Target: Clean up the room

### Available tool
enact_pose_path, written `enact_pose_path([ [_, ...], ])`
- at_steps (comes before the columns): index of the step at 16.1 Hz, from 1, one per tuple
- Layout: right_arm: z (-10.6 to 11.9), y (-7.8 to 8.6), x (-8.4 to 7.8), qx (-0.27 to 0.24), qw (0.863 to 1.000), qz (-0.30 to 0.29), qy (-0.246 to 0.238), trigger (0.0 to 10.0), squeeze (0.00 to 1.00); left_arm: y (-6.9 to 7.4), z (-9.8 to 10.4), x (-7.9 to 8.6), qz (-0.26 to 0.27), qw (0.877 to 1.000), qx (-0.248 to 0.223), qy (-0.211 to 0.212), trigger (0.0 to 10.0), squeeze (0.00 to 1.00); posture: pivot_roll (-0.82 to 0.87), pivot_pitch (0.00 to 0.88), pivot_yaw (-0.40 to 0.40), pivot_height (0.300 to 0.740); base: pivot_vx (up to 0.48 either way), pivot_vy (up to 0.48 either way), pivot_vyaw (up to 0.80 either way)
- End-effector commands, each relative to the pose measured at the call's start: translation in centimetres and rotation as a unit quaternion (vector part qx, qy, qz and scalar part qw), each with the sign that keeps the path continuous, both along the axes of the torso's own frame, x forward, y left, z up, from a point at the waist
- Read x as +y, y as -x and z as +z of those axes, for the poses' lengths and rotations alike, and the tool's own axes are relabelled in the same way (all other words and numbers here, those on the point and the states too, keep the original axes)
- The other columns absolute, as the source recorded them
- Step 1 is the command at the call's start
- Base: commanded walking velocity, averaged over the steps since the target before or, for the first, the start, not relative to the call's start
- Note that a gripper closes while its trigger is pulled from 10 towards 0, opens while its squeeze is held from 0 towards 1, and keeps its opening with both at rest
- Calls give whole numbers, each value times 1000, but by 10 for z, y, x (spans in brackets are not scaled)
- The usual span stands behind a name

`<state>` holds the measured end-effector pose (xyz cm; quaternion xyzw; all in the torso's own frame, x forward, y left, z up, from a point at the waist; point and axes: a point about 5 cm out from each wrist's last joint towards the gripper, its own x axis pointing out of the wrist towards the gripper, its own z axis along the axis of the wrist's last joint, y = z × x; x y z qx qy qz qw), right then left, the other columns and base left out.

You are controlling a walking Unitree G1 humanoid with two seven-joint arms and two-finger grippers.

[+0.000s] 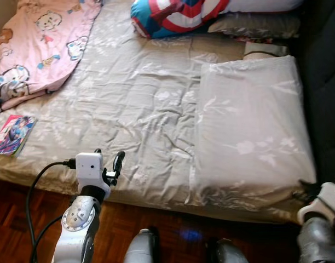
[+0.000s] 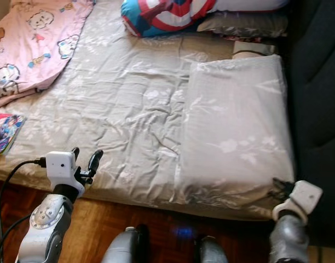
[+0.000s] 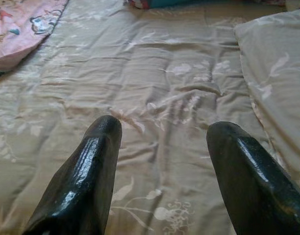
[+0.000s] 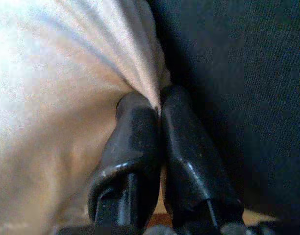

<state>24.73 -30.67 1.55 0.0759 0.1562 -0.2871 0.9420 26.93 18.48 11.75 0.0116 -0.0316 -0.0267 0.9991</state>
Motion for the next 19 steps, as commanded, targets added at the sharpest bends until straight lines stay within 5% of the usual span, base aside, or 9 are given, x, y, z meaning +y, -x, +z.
enact_pose_path([
  [1,-20,20,1,41,999,-21,-16,0,0,5,-8,5,5,1000,16,-10,10000,0,103,268,51,704,0,0,0],
  [7,-9,17,-12,23,999,-43,-5,0,0,6,-11,6,4,1000,23,-14,10000,0,108,270,54,704,0,0,0],
  [8,-2,12,-17,16,999,-48,5,10000,0,7,-12,6,4,1000,25,-15,10000,0,105,273,56,704,0,0,0],
  [12,6,2,-17,10,999,-46,17,10000,0,8,-13,6,4,1000,27,-15,10000,0,108,273,54,704,0,0,0],
  [13,6,2,-16,9,999,-45,17,10000,976,8,-13,6,4,1000,27,-15,10000,0,108,273,54,704,0,0,0],
  [19,7,-5,8,-35,999,10,12,10000,1000,5,-15,3,2,1000,26,-10,10000,0,97,258,49,704,0,0,0],
])
